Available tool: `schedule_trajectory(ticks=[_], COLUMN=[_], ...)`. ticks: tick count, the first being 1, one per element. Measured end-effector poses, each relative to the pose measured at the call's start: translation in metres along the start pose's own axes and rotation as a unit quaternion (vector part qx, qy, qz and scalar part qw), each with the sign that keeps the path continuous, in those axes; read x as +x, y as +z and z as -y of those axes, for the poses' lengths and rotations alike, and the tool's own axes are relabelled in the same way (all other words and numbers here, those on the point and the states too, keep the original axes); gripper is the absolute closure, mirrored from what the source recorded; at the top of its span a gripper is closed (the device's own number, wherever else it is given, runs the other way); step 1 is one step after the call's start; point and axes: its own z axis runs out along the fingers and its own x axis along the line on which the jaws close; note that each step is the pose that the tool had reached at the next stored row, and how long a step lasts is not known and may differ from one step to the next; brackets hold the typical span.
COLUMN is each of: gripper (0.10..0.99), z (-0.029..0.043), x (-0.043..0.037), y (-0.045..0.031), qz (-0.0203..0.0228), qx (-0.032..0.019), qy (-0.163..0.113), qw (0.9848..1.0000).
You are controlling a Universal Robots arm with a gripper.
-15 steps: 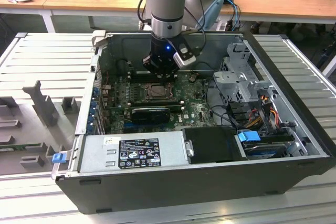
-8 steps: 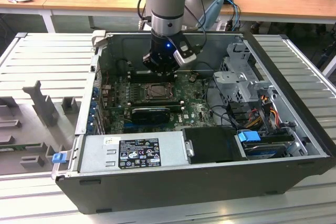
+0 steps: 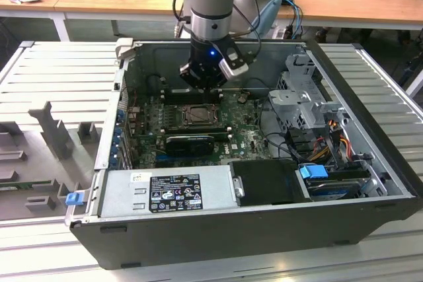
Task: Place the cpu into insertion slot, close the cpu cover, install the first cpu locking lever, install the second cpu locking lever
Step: 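Install the first cpu locking lever, then install the second cpu locking lever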
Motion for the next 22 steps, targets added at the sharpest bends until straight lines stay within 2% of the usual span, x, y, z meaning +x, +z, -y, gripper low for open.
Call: schedule_trajectory(ticks=[8,11,12,14,17,18,22], gripper=[0.98,0.98,0.98,0.98,0.98,0.98,0.98], z=[0.0026,0.0064,0.0064,0.0059,0.0048,0.0047,0.0066], x=[0.0,0.0002,0.0002,-0.0001,-0.0005,-0.0006,-0.0005], y=[-0.0002,-0.0005,-0.0027,-0.0135,-0.0336,-0.0363,-0.0366], qz=[0.0,0.0,0.0,0.0,0.0,0.0,-0.0001], qx=[0.0,0.0,0.0,0.0,0.0,0.0001,0.0], qy=[0.0,0.0,0.0,0.0,0.0,0.0,0.0], qw=[1.0,1.0,1.0,1.0,1.0,1.0,1.0])
